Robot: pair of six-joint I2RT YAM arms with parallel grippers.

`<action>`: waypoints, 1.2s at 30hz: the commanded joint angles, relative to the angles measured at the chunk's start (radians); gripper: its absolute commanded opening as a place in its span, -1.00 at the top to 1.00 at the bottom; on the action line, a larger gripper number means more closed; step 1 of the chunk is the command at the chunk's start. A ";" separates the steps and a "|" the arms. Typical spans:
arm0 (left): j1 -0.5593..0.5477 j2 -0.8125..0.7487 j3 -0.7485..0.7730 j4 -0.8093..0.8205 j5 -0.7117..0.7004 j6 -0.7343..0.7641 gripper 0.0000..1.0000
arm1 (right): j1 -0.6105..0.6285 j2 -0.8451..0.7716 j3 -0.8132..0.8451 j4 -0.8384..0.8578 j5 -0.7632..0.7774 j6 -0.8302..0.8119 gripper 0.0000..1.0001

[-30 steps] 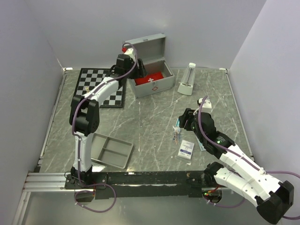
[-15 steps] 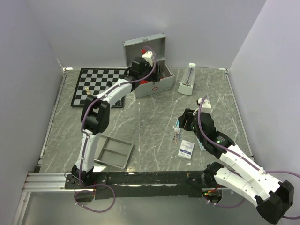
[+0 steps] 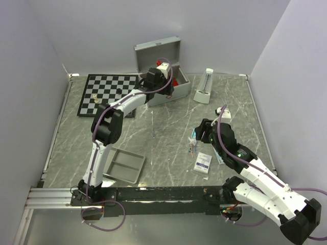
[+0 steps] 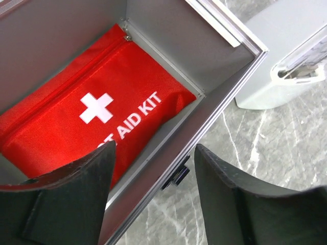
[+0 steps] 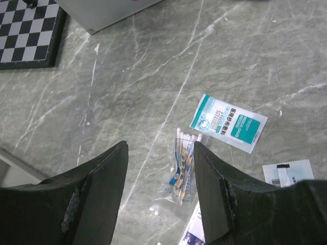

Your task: Organize the medicine kit

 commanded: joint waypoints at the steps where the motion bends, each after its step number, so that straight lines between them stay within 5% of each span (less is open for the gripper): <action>1: -0.009 -0.098 -0.073 -0.030 0.036 0.009 -0.29 | 0.000 -0.013 0.048 0.005 -0.006 -0.004 -0.22; 14: -0.054 -0.379 -0.456 0.033 0.057 0.040 0.20 | 0.000 -0.067 0.034 -0.001 -0.015 -0.005 -0.22; 36: -0.149 -0.761 -0.850 0.136 0.123 0.035 0.11 | 0.000 -0.075 0.059 -0.032 -0.074 -0.031 -0.23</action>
